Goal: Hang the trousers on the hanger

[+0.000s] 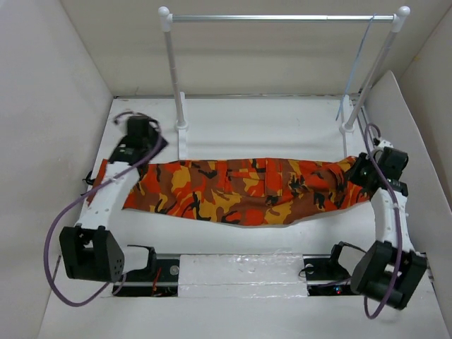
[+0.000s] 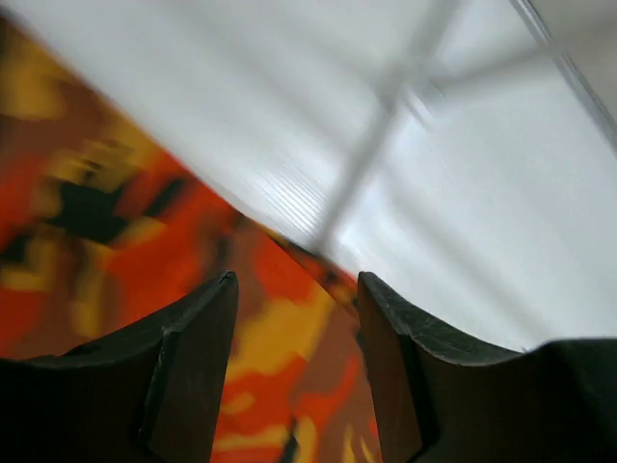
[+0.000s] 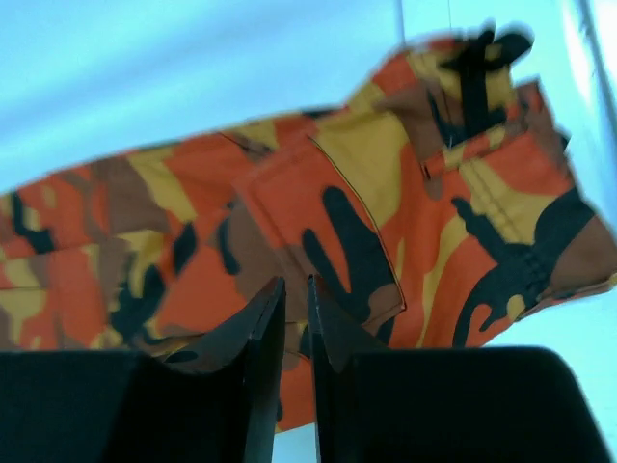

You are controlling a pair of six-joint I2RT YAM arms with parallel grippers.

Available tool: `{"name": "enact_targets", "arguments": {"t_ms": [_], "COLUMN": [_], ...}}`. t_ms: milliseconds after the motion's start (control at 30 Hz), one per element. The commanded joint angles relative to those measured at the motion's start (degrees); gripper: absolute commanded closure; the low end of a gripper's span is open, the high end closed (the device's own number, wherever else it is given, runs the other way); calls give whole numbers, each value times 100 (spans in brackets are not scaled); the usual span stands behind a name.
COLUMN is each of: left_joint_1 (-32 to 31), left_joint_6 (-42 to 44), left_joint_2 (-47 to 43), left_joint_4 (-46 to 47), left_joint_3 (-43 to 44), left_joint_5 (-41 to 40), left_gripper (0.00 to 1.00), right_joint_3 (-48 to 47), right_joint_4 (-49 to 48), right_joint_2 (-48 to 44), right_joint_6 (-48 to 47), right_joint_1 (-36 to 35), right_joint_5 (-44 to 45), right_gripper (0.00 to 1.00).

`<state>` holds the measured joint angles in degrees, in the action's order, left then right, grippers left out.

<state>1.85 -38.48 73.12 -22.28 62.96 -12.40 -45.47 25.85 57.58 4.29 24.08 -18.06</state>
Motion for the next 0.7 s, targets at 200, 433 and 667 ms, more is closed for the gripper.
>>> {"name": "enact_targets", "arguments": {"t_ms": [200,433,667], "left_joint_1": [-3988,-4273,-2955], "left_joint_6": [-608,-810,-846], "left_joint_2": [52,1080,801], "left_joint_4": [1428,1710,1525], "left_joint_3": [-1163,-1575,-2103], "left_joint_5": [557,308,273], "left_gripper": [51,50,50], "right_joint_3": [-346,-726,-1183], "right_joint_4": [-854,-966,-520], "right_joint_2": [2009,3021,3787], "right_joint_6": [-611,-447,-315], "right_joint_1": [19,35,395], "right_joint_5": [-471,268,796], "right_gripper": [53,43,43]}}
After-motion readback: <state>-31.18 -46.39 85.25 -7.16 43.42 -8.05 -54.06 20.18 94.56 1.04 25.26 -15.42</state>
